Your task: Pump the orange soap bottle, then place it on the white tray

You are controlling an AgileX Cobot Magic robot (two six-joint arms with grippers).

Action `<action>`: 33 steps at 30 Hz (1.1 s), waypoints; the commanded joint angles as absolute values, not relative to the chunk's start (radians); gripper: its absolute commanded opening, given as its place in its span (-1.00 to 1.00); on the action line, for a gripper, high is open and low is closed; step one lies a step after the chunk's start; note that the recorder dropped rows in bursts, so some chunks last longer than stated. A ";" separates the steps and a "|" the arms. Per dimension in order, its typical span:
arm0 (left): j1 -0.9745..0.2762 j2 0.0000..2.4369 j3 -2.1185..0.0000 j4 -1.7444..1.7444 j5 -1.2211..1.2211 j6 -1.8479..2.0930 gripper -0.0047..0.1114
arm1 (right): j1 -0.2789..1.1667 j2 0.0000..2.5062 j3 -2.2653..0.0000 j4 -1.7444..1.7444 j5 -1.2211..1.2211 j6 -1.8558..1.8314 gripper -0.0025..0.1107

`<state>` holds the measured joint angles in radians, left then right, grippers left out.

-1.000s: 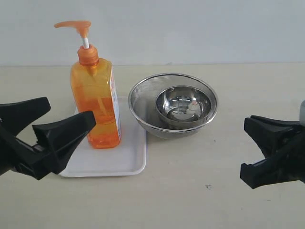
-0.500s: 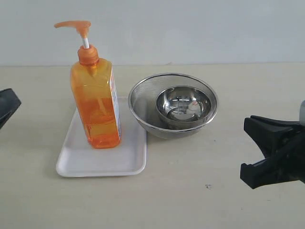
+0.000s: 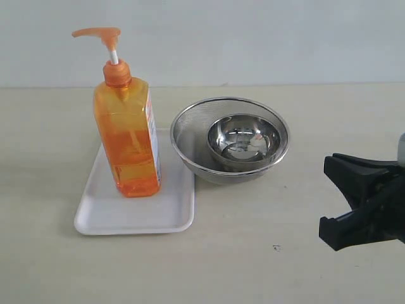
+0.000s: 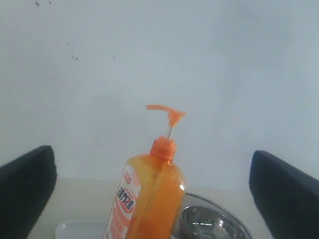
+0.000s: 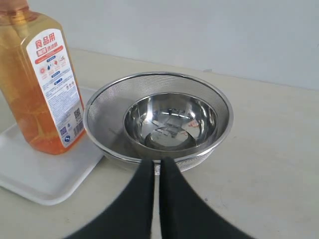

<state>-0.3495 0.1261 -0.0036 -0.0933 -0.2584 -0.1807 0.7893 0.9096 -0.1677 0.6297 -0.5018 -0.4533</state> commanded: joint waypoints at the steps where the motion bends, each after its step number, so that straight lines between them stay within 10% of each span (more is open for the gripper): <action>1: -0.305 0.044 0.000 -0.085 -0.143 -0.191 0.78 | 0.787 0.904 -0.162 0.625 -0.502 -0.451 -0.96; 33: -0.040 0.000 0.000 -0.085 0.361 -0.010 0.78 | 0.787 0.904 -0.162 0.625 -0.504 -0.451 -0.96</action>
